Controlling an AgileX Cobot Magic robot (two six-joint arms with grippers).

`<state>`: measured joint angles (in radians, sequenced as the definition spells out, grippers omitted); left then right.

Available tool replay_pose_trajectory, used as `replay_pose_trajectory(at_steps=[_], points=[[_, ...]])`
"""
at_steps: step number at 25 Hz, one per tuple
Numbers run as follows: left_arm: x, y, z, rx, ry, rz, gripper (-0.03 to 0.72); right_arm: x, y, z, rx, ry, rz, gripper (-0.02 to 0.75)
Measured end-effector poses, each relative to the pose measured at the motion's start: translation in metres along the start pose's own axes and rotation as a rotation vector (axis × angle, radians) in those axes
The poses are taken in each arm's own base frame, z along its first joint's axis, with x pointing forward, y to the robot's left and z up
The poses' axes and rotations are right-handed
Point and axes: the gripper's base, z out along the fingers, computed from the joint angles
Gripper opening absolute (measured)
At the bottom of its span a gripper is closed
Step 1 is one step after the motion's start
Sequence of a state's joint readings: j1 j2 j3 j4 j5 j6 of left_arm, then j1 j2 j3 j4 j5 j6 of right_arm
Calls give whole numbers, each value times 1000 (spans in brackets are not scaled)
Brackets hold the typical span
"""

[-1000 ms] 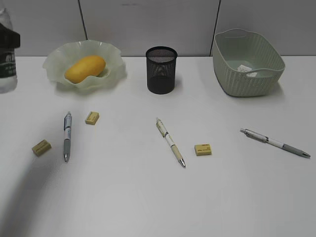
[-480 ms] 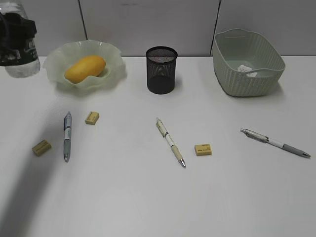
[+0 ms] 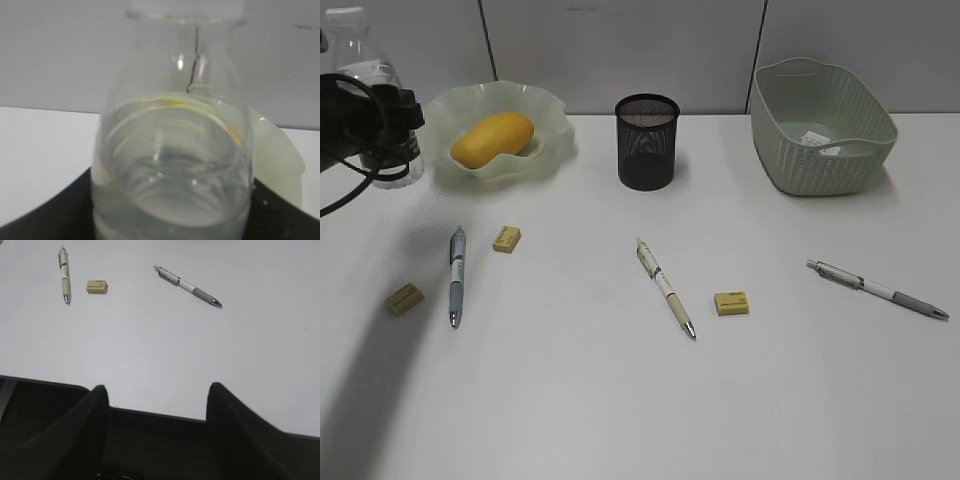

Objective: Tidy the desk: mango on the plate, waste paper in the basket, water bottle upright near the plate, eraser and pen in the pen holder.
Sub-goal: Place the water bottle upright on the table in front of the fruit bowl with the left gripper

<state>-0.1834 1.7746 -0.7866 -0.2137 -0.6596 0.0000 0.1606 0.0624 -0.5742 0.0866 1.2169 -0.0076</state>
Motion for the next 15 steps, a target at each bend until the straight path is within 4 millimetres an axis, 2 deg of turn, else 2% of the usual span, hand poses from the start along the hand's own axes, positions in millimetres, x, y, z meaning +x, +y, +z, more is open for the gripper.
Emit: replay_pose_trajectory(at_steps=[8, 15], points=[[31, 7, 16, -29, -81, 21, 505, 0, 0, 0, 0, 0, 1, 487], [54, 13, 24, -63, -67, 18, 505, 0, 0, 0, 0, 0, 1, 487]])
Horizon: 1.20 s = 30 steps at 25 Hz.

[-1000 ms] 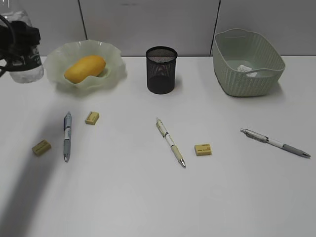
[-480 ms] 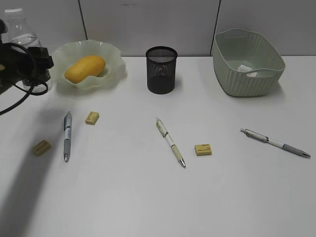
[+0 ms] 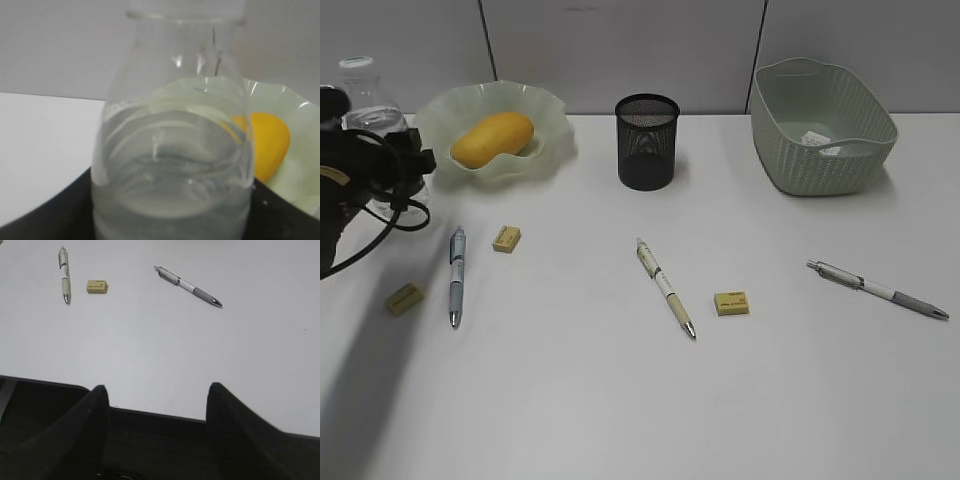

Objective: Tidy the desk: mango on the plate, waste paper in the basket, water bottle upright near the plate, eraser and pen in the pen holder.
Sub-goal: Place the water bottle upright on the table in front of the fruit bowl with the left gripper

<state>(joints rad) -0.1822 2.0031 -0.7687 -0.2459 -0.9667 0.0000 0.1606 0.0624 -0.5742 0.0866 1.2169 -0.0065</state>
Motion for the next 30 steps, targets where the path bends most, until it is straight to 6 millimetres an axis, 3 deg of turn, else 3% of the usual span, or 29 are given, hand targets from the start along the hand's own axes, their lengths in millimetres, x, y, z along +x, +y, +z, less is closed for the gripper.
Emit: replay_pose_trajectory(at_steps=[11, 22, 30], points=[[30, 5, 6, -15, -20, 24, 505, 0, 0, 0, -1, 1, 7, 487], [38, 6, 9, -18, -66, 35, 505, 0, 0, 0, -4, 1, 8, 487], [43, 7, 9, -27, -15, 30, 636, 0, 0, 0, -4, 1, 8, 487]])
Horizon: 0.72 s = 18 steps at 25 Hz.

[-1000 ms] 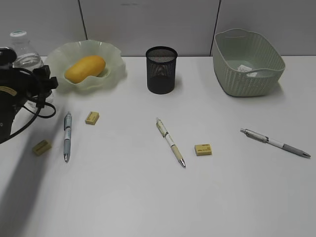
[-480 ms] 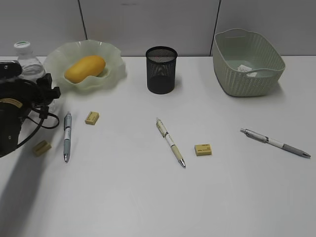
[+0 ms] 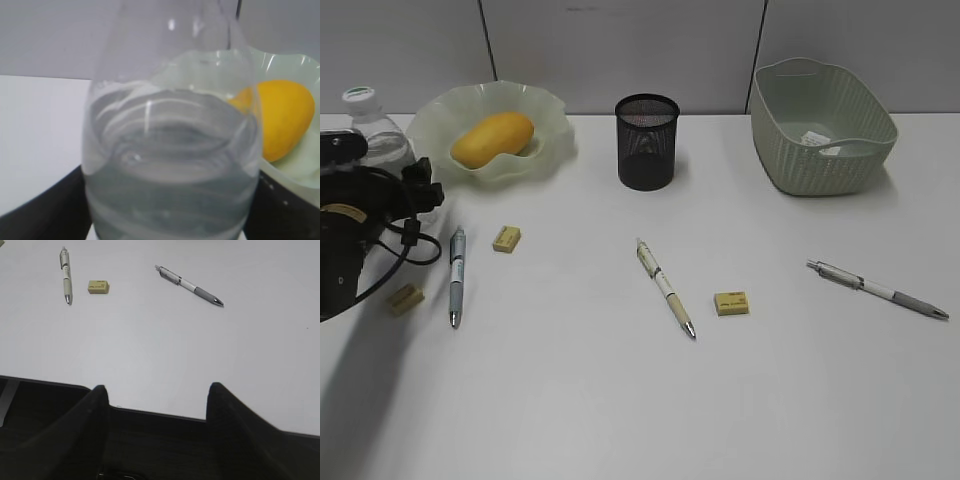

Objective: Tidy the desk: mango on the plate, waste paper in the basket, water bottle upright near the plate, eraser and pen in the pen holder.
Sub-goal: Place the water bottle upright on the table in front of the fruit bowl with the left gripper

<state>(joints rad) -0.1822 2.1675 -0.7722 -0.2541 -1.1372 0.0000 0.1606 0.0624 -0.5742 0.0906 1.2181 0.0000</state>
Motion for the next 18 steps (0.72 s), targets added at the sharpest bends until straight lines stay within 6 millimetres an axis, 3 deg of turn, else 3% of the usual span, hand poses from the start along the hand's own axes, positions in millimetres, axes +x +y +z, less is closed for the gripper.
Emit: replay_pose_trajectory(at_steps=[8, 15, 18], points=[[-11, 0, -9, 4, 35, -7, 645, 0, 0, 0, 0, 0, 0, 487], [-8, 9, -49, 7, 144, 10, 645, 0, 0, 0, 0, 0, 0, 487], [-20, 6, -68, 72, 157, 38, 645, 0, 0, 0, -1, 0, 0, 487]])
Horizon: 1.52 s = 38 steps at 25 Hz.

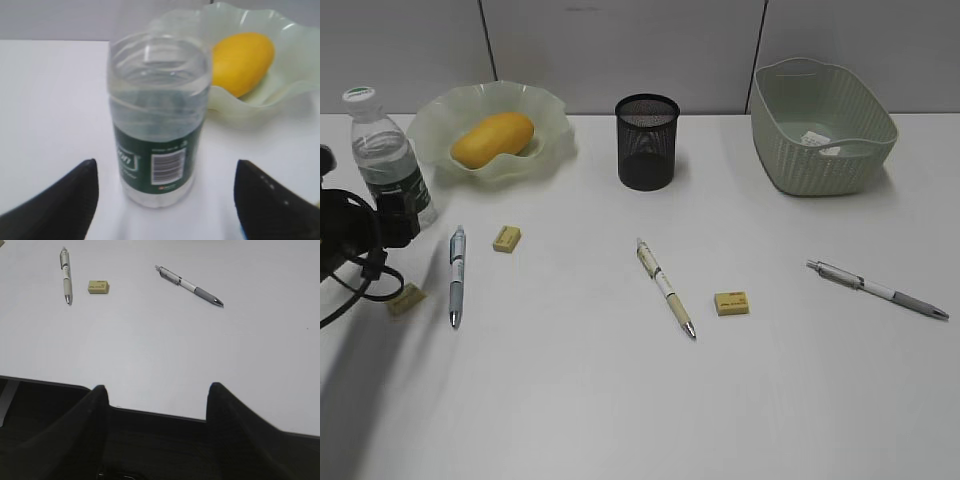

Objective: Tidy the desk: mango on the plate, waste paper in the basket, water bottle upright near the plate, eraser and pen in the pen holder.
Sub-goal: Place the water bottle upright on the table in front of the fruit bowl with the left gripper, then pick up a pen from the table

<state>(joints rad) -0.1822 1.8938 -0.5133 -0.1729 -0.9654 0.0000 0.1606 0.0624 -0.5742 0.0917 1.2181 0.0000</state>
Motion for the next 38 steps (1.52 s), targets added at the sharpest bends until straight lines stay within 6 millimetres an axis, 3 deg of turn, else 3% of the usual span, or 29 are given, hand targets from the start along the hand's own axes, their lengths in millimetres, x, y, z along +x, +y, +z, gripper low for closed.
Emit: replay_pose_trajectory(at_steps=[8, 15, 19, 24, 27, 31, 38], points=[[-53, -8, -45, 90, 104, 30, 634, -10, 0, 4, 1, -45, 3, 487], [-73, -10, -81, 112, 484, 65, 608, -46, -3, 38, 12, -9, 19, 487], [-87, -12, -91, 117, 734, 82, 568, -70, -7, 79, 33, 58, 16, 487], [-108, -17, -104, 138, 912, 67, 533, -86, -15, 148, 59, 191, 16, 487], [-109, -17, -112, 144, 1000, 69, 498, -97, -19, 181, 73, 286, -4, 487], [-111, -16, -127, 150, 1062, 73, 461, -117, -23, 220, 78, 449, -71, 487], [-124, -13, -155, 160, 1025, 78, 452, -146, -27, 271, 56, 659, -143, 487]])
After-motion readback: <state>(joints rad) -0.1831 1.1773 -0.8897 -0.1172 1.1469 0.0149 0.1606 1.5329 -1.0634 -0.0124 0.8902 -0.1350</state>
